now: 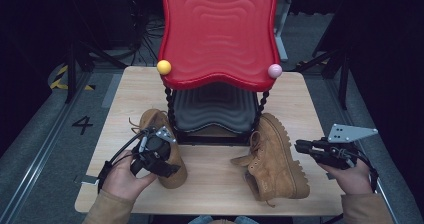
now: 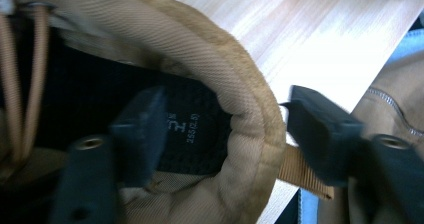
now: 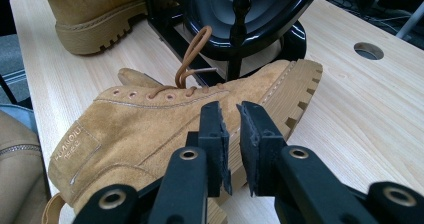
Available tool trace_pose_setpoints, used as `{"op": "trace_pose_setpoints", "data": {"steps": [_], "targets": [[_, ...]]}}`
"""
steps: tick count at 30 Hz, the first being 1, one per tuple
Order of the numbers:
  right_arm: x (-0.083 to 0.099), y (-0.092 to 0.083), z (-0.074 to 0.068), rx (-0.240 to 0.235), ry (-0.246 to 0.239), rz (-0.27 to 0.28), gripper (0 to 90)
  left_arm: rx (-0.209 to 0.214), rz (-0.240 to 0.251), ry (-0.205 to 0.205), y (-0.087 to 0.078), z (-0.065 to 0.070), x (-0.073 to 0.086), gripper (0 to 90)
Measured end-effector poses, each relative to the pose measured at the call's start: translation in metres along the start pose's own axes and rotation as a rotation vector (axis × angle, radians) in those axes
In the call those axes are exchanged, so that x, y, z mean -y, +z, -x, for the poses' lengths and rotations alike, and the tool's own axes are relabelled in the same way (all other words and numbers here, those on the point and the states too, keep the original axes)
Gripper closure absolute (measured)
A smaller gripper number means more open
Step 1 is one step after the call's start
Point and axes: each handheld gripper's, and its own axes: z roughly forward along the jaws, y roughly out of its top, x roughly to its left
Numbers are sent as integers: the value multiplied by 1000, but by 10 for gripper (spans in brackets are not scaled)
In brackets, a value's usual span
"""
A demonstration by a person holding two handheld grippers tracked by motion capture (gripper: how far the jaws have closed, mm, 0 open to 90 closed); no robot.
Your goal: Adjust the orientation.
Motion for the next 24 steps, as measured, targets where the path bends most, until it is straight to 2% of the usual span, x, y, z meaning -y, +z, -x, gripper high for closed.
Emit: {"op": "trace_pose_setpoints", "data": {"steps": [3, 6, 7, 8, 10, 15, 19, 24], "targets": [[1, -1, 0, 3, 5, 1, 792, -22, -24, 11, 5, 2, -4, 393], [2, -3, 0, 6, 6, 1, 791, -9, -38, 17, 8, 3, -6, 471], [3, -3, -1, 6, 10, 0, 790, -22, -49, 28, 10, 3, -8, 471], [4, -4, -1, 7, 10, 0, 786, -35, -54, 37, 11, 4, -9, 507], [4, -4, -1, 8, 10, 1, 784, -32, -51, 40, 11, 4, -10, 531], [6, -5, -1, 10, 18, -1, 777, -7, -68, 27, 11, 1, -13, 632], [7, -5, -2, 10, 22, -4, 775, -2, -70, 14, 10, 2, -13, 697], [7, -5, -1, 10, 25, -3, 773, 1, -54, -23, -3, -3, -11, 760]]}}
